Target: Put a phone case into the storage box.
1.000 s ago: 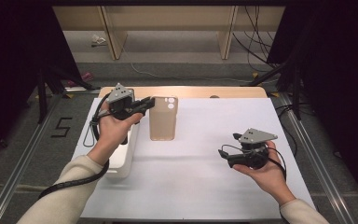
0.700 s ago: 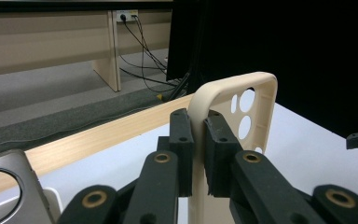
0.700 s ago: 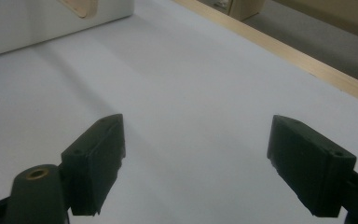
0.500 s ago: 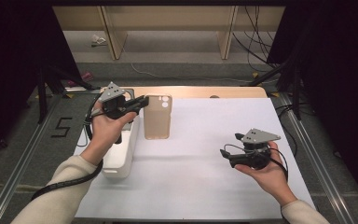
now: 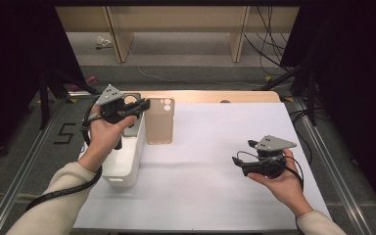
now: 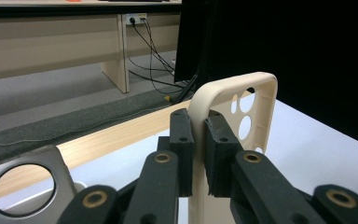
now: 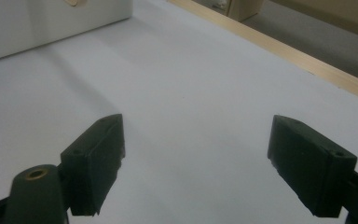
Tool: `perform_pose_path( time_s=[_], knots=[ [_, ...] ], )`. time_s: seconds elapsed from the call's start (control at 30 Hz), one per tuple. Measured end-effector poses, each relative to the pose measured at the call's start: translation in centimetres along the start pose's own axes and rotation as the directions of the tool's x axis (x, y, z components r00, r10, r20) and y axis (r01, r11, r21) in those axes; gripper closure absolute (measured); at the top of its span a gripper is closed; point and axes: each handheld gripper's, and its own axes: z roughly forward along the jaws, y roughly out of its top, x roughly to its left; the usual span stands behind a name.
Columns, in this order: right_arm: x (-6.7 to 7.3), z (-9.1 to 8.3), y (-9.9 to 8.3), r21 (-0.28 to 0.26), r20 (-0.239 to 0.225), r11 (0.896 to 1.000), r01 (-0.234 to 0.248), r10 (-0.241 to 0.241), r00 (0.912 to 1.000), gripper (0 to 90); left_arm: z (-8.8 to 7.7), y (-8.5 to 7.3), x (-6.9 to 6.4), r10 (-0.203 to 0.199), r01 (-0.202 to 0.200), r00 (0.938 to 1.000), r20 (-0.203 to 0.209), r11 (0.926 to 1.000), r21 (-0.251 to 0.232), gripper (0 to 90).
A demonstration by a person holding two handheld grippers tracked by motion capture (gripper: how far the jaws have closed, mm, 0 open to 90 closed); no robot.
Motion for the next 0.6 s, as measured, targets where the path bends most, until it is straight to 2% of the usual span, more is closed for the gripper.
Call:
perform_pose_path(
  time_s=[0.6],
  knots=[
    [-0.1, 0.0, -0.1, -0.004, 0.001, 1.0, -0.011, 0.011, 0.9999, 18.7, -1.2, 0.6, 1.6, 0.002, -0.002, 0.9997, -0.025, 1.0, -0.008, 82.7]
  ],
)
